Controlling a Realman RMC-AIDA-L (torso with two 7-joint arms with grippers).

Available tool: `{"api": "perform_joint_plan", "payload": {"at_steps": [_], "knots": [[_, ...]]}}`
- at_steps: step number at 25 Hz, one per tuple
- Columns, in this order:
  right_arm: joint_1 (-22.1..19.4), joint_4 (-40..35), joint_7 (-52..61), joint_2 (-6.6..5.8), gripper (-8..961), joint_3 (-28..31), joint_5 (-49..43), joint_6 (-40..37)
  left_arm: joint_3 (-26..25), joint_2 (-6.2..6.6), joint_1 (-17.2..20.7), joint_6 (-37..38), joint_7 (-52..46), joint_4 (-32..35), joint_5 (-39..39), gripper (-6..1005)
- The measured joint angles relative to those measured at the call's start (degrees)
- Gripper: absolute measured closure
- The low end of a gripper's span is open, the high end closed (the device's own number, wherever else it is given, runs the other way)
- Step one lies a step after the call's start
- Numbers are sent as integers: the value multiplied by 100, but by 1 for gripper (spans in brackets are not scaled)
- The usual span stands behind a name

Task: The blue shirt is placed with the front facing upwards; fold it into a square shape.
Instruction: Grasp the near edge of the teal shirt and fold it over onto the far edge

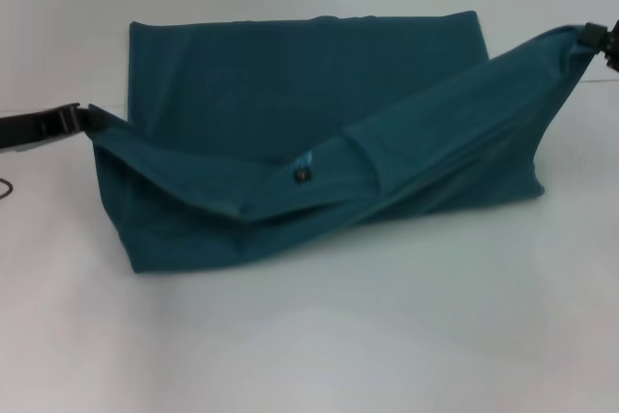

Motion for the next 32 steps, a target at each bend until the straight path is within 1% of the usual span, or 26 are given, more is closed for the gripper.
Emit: {"api": "perform_joint_plan", "payload": {"at_steps": [3, 7, 12, 14, 18, 22, 26, 29, 32], "knots": [[6, 51, 1, 30, 898, 0, 145, 271, -95, 0, -22, -85, 109, -30, -132, 992], [14, 77, 2, 78, 895, -1, 304, 581, -103, -1, -28, -248, 194, -64, -235, 992], [105, 112, 10, 137, 891, -45, 370, 877, -101, 8, -130, -391, 449, -157, -382, 992], [150, 142, 10, 148, 889, -77, 355, 965, -89, 33, -216, -466, 550, -269, -422, 992], [217, 156, -4, 209, 887, -106, 332, 1139, -81, 73, -365, -689, 679, -453, -436, 993], [250, 156, -22, 233, 884, -107, 342, 1353, -75, 117, -481, -895, 802, -545, -446, 994], [294, 156, -45, 316, 881, -107, 353, 1653, -74, 160, -635, -1071, 921, -752, -451, 993], [355, 155, -86, 398, 878, -148, 345, 1888, -75, 158, -755, -1213, 1096, -915, -451, 992], [397, 156, -155, 439, 876, -218, 342, 2082, -73, 150, -887, -1399, 1282, -1100, -451, 993]]}}
